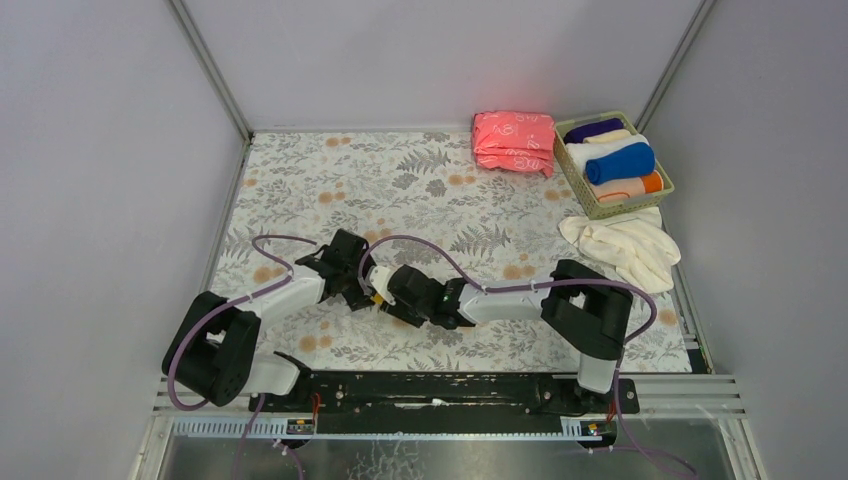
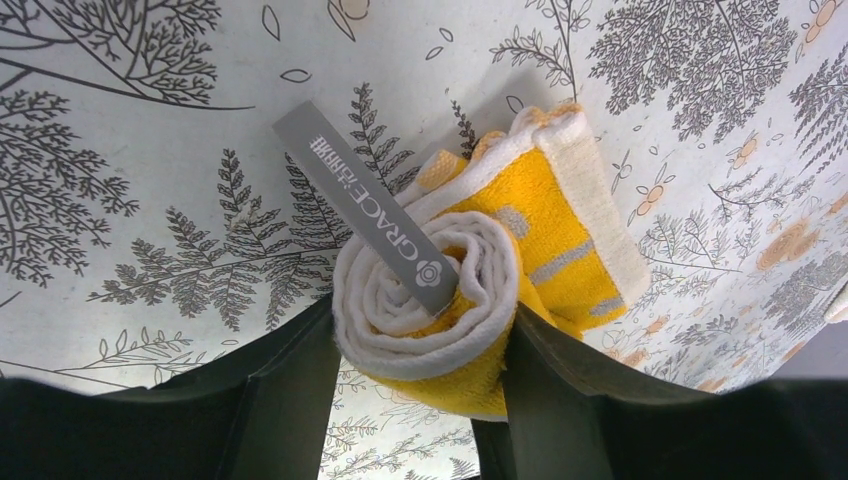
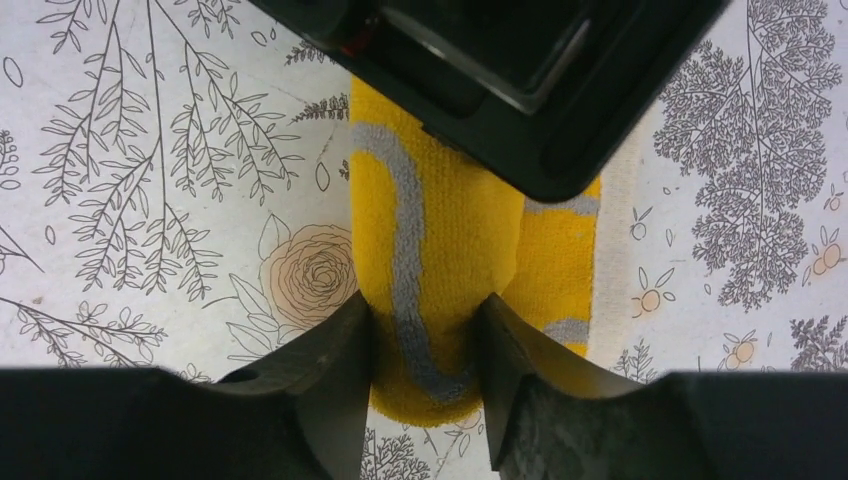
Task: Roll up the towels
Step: Roll the towel at the center of the board, then pick up the towel at the center of the board.
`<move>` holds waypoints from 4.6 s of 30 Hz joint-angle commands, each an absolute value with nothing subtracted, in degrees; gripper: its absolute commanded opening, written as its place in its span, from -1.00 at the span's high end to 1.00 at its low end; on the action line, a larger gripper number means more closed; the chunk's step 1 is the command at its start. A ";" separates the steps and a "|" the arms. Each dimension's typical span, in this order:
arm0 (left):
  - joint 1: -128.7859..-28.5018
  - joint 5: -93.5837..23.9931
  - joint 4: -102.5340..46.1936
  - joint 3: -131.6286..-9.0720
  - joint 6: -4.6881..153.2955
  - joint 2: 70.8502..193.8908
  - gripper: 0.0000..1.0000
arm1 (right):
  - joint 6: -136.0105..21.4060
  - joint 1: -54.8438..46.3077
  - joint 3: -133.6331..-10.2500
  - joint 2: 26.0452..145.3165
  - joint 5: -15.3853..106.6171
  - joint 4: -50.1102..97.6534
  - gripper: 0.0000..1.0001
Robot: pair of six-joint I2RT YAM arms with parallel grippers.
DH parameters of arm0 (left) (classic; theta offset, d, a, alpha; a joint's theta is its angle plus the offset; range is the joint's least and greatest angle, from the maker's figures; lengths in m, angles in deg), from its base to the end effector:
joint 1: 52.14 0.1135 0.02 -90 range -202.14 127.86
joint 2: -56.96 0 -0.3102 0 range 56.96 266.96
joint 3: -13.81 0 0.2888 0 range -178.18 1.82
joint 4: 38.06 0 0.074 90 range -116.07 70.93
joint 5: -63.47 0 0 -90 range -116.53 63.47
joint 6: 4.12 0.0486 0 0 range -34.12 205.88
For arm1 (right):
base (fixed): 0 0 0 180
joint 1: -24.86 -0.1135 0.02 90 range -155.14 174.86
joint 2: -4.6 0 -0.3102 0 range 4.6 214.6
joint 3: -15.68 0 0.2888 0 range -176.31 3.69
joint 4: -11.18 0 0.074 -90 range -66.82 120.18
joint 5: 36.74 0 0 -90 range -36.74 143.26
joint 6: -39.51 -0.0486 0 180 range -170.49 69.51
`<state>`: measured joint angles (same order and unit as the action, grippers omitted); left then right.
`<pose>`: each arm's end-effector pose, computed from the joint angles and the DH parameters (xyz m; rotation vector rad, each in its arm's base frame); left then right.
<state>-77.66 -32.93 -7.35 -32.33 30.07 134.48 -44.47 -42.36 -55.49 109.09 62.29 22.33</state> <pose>0.2294 -0.1155 0.1579 -0.6910 2.7013 -0.5697 0.1720 0.3898 0.1697 -1.3447 1.9405 0.3437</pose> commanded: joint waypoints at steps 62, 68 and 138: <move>-76.05 -31.85 -4.45 -27.74 32.62 133.68 -0.04 | -47.39 -39.96 -62.26 99.47 59.39 36.49 -0.65; -76.04 -32.11 -4.19 -28.52 33.06 134.29 -0.04 | -42.77 -43.99 -62.85 104.26 63.51 33.26 -0.59; -72.99 -14.72 13.60 -52.87 43.31 117.89 -0.78 | -63.79 -23.66 -65.21 97.00 57.46 54.83 1.00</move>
